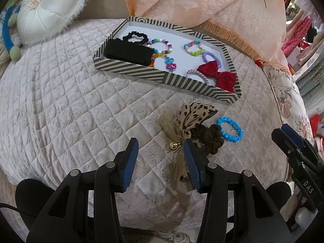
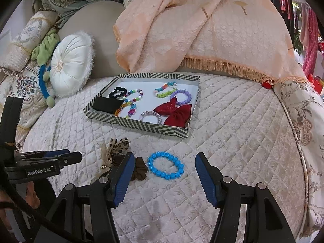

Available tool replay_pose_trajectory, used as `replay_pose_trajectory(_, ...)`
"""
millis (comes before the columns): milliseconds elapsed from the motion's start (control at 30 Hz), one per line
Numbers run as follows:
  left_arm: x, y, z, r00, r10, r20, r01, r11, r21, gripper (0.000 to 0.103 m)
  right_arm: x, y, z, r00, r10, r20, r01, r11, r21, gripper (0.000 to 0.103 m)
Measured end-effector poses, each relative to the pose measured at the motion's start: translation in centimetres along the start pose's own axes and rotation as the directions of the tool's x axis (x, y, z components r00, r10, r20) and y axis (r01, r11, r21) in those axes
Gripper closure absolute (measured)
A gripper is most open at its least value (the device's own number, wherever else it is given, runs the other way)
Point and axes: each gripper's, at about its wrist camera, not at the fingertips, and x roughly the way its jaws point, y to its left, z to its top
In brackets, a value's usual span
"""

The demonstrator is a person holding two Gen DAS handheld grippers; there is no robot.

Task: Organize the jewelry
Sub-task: 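Withdraw both grippers toward the leopard scrunchie and blue bead bracelet, then grasp the leopard-print bow scrunchie with the left gripper while the right gripper grasps the blue bead bracelet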

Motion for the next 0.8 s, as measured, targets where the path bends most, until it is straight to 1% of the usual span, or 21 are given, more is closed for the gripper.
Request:
replay_pose_trajectory(167,-0.3,0.4,0.1,1.0,0.007,0.003,-0.007,1.0,-0.012,0.057,0.5,-0.2,-0.3,0.999,0.022,-0.023,-0.022,1.0,0.006,0.043)
replay_pose_trajectory(333,-0.7,0.4,0.0,1.0,0.023,0.013,-0.023,1.0,-0.002,0.057,0.8,-0.9,-0.6,0.999,0.034,-0.038,-0.033,0.999,0.022,0.043)
replay_pose_trajectory(633,0.2,0.4,-0.3,1.0,-0.011,-0.022,0.011,1.0,-0.015,0.057,1.5,-1.5,-1.0,0.996,0.059,-0.067,-0.056,0.997,0.05,0.043)
replay_pose_trajectory(733,0.8,-0.2,-0.6,0.999,-0.019,-0.041,0.019,1.0,-0.004,0.057,2.0,-1.7,-1.3,0.996,0.048,-0.081,-0.045,0.998,0.047,0.043)
replay_pose_trajectory(800,1.3,-0.7,-0.8,0.998,-0.026,-0.054,0.027,1.0,0.007,0.057,2.3,-1.9,-1.3,0.996,0.022,-0.09,-0.018,0.999,0.041,0.043)
